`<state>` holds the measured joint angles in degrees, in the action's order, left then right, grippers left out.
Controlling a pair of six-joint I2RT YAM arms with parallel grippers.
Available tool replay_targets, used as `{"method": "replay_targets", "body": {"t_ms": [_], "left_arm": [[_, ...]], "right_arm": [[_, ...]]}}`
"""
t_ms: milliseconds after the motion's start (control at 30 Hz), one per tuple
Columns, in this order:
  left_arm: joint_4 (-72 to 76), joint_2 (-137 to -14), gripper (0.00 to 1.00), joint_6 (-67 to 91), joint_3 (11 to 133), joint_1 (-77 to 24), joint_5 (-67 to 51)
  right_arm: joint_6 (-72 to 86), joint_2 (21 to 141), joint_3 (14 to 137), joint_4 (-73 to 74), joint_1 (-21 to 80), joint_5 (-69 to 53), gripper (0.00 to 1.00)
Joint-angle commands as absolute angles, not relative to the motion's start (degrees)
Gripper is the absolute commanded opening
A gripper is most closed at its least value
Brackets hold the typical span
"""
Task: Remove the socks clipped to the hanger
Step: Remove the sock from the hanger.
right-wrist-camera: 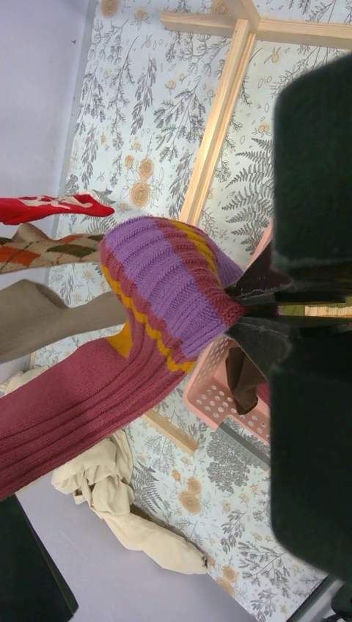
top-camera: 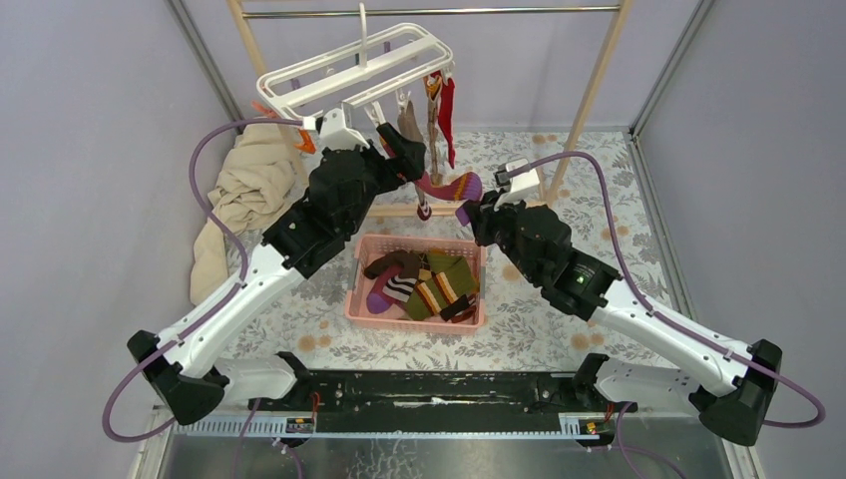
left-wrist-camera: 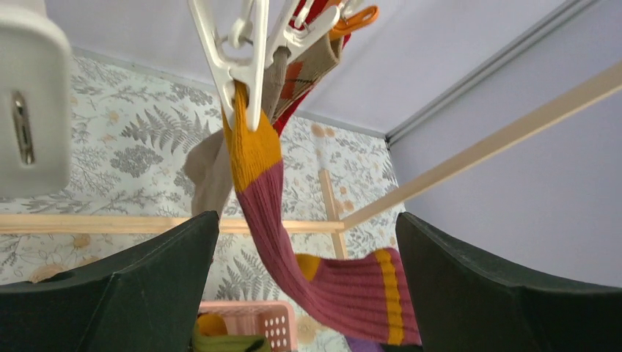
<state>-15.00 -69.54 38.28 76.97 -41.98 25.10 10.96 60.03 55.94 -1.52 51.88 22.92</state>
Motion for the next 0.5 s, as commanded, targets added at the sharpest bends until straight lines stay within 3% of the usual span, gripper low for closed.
{"method": "replay_targets", "body": {"t_ms": [0,167,467], "left_arm": [[-7.3,-70.9,0.99,36.6,79.5,-42.3,32.2],[-5.8,-72.5,0.98,35.3,80.8,-42.2,34.9],[-4.3,-73.0,0.86,35.8,81.3,-37.9,31.1]], "right_arm": [[11.3,58.1,55.9,-1.9,52.4,22.0,0.02],[11.6,57.5,55.4,-1.9,52.4,21.2,0.02],[11.8,56.8,54.2,-2.5,52.3,20.3,0.02]]}}
